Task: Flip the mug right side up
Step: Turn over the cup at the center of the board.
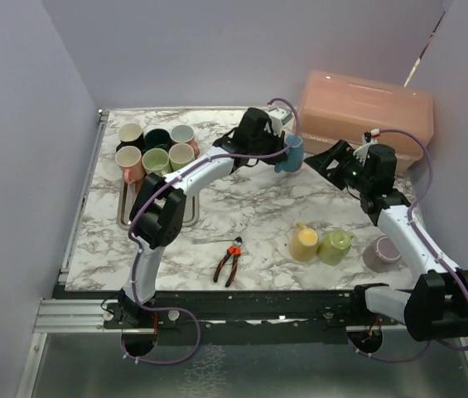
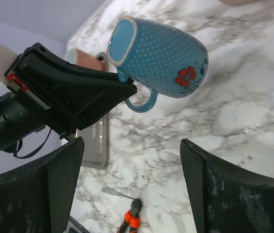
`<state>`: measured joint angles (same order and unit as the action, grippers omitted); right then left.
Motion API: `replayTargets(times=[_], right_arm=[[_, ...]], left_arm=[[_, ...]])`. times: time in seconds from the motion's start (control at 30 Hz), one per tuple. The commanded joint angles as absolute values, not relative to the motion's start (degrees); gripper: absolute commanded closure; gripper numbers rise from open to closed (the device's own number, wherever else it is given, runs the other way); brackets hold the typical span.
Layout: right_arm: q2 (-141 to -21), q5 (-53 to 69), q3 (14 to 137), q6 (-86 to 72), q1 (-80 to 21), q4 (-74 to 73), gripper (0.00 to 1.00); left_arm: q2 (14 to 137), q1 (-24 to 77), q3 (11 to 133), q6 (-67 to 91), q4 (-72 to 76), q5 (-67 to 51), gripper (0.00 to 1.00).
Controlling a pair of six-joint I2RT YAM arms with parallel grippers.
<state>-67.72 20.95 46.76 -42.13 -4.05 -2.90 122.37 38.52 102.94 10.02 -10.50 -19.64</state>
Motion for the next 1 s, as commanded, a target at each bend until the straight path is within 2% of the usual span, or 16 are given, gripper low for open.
replayTargets(times=[0.0,0.13,0.37,0.63,0.97], right_arm=[[-68.44,33.26,43.45,-50.50,-3.96,18.10,0.15],[-71.33,36.02,41.59,-59.02,-3.96,29.62,0.14],[-74.40,36.14,44.22,-66.85,-5.21,40.56,0.13],[-77.60,34.79,50.93,-70.76,-5.43,40.42,0.13],[-83.89,37.68,57.87,-77.71,-7.54,57.07,0.16]], left_arm=[[114.19,37.44,102.67,15.89,-6.14,-19.28,1.00],[111.80,35.55,104.51,21.37,-5.88,-20.50,1.00],[109.89,34.48,110.36,29.83,-4.77,-23.58,1.00],[112.66,32.78,121.86,35.63,-4.35,-27.07,1.00],[112.07,32.65,123.22,45.38,1.51,-32.23,1.00]])
